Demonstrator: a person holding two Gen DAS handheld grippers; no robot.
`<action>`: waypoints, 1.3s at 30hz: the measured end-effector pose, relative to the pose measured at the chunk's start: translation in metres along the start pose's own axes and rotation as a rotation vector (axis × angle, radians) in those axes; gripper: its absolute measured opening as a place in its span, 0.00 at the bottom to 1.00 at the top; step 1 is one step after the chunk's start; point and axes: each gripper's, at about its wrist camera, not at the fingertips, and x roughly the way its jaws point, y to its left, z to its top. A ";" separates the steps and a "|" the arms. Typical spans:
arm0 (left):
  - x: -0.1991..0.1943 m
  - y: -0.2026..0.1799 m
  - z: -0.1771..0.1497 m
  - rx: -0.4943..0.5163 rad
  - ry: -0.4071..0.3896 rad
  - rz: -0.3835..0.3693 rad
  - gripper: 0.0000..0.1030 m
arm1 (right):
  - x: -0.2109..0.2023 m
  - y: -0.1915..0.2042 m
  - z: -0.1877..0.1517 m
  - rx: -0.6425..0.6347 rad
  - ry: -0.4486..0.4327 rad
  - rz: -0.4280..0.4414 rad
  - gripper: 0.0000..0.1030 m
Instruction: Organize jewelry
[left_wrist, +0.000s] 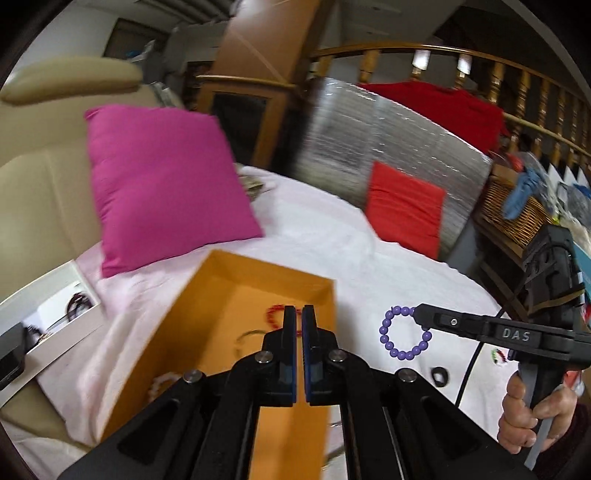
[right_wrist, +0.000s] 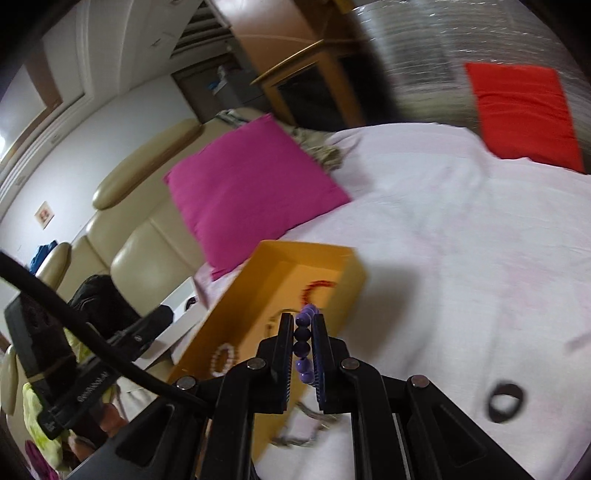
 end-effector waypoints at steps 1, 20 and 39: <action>0.000 0.005 -0.001 -0.012 0.008 -0.005 0.02 | 0.008 0.007 0.001 -0.006 0.010 0.015 0.11; 0.058 -0.129 -0.059 0.436 0.244 -0.161 0.61 | -0.095 -0.096 -0.036 0.131 -0.064 -0.131 0.11; 0.126 -0.130 -0.122 0.603 0.494 0.074 0.54 | -0.122 -0.169 -0.075 0.265 -0.107 -0.100 0.11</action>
